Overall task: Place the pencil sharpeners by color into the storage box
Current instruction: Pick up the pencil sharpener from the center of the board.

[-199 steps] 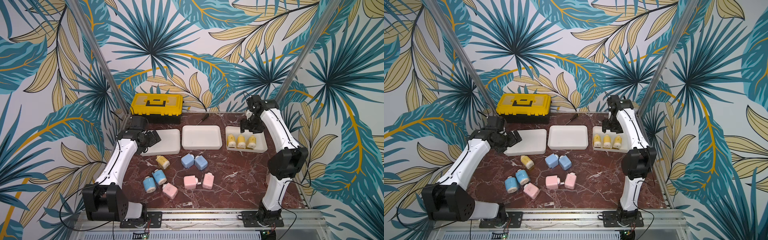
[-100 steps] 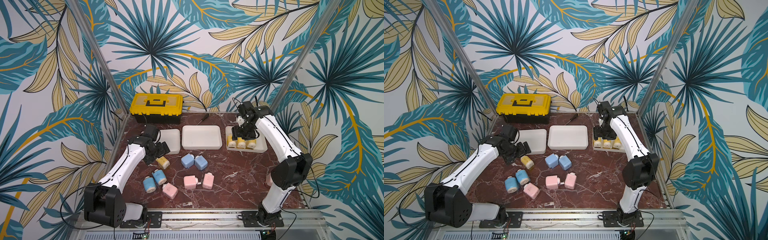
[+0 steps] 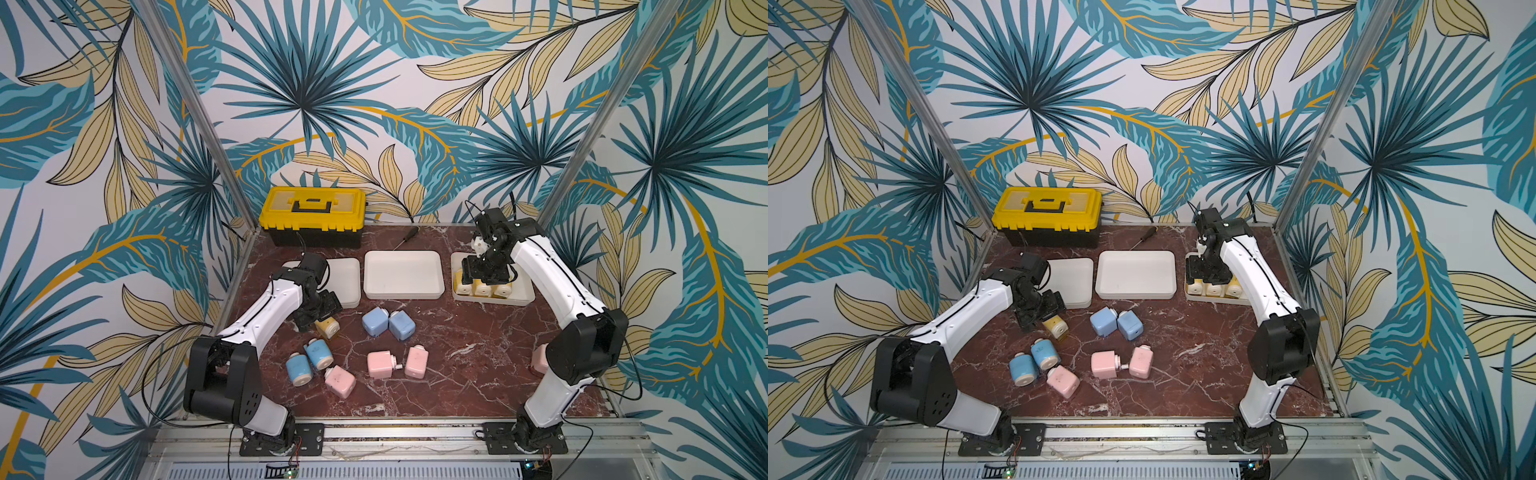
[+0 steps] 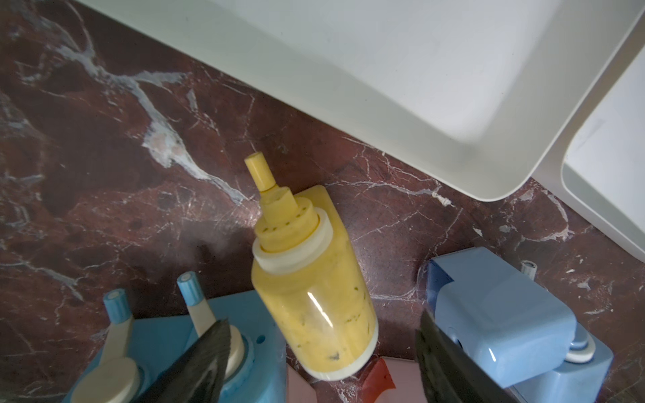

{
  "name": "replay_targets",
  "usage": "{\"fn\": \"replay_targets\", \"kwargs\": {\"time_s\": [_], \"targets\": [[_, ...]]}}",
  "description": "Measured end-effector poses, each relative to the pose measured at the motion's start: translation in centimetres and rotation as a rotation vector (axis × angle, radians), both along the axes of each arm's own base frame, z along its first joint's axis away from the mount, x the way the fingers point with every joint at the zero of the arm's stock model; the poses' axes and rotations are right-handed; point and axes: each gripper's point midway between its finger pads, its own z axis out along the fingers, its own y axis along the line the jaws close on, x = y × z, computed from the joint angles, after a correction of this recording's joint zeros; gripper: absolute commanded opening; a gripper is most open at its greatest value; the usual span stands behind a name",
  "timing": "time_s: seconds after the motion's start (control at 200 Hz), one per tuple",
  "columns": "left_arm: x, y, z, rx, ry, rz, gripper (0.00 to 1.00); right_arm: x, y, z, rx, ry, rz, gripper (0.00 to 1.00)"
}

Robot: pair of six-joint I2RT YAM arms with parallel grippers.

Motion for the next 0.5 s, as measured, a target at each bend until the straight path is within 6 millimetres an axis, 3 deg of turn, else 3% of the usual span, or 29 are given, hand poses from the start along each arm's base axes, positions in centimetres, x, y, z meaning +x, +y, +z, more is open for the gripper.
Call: {"fn": "replay_targets", "kwargs": {"time_s": [0.501], "targets": [[0.1, 0.5, -2.3, 0.048, 0.075, 0.004, 0.74, 0.5, 0.1, 0.0, 0.004, -0.017, 0.0, 0.72]]}}
